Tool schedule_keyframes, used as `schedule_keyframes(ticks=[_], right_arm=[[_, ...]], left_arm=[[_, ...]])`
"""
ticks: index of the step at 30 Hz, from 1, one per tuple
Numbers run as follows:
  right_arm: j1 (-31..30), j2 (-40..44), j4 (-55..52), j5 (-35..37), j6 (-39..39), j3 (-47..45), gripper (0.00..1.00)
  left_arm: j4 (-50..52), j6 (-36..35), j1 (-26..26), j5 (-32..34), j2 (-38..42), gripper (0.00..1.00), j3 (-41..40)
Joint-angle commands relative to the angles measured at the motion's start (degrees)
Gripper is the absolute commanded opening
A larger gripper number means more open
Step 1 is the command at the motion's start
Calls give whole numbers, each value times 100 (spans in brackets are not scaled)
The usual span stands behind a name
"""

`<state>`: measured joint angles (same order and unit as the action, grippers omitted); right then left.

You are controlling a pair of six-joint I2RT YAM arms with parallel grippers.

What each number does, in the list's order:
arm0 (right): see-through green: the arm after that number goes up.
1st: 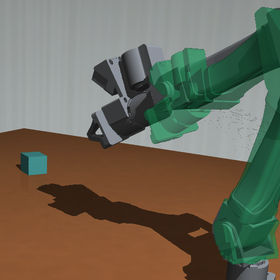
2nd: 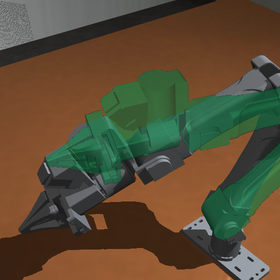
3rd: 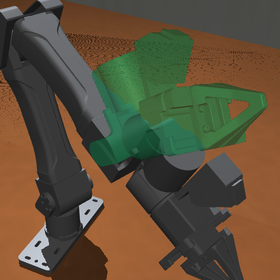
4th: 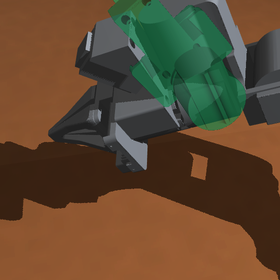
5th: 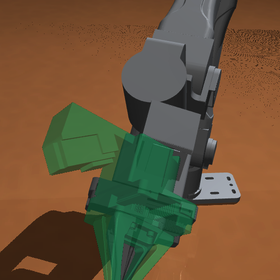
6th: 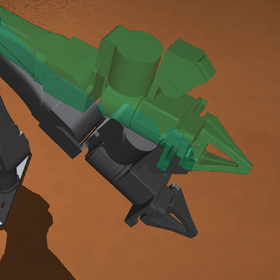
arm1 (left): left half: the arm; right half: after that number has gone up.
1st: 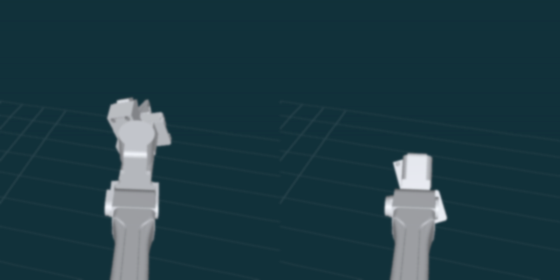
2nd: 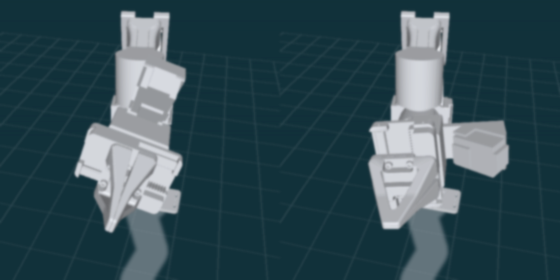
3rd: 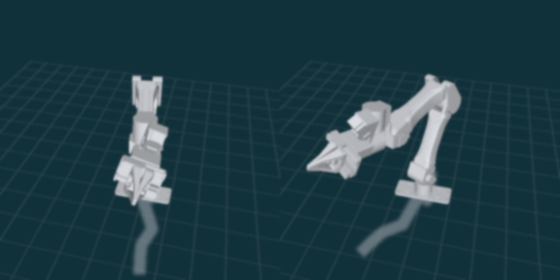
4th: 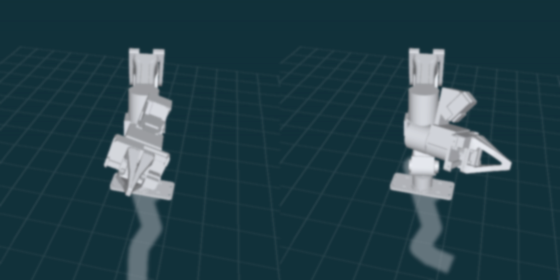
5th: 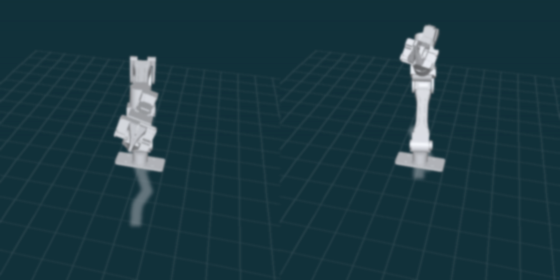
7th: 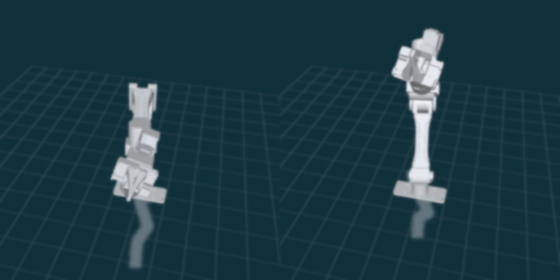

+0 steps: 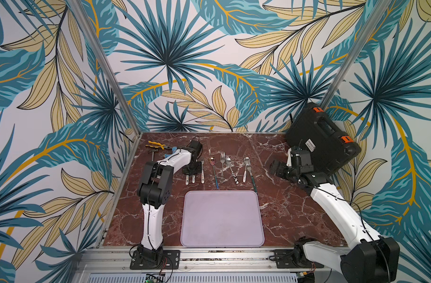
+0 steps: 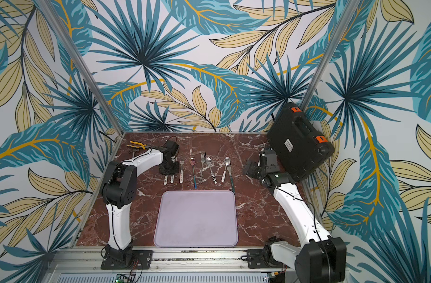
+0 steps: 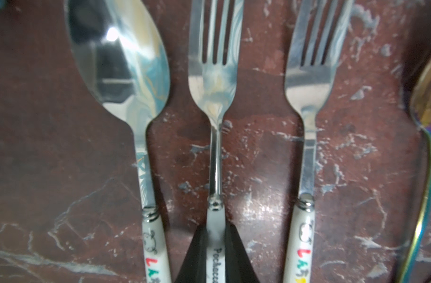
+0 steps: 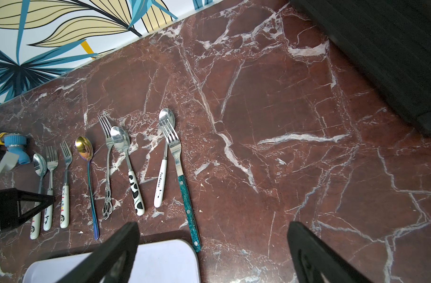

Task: Set the spoon and fork side by side
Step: Pick up the fork at the center of the board.

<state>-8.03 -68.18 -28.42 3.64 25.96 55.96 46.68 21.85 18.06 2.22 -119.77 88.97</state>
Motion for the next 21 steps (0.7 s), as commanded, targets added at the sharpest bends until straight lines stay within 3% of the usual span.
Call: schedule_keyframes(ticks=[1, 10, 21], right_arm=[[-8, 86, 4, 34, -10, -112, 100], [-5, 146, 52, 1, 12, -191, 100], [-5, 222, 162, -70, 85, -289, 100]], left_arm=[[140, -136, 45, -162, 428, 0, 209], [315, -272, 167, -403, 1261, 0, -195], [457, -197, 469, -576, 2712, 0, -1509]])
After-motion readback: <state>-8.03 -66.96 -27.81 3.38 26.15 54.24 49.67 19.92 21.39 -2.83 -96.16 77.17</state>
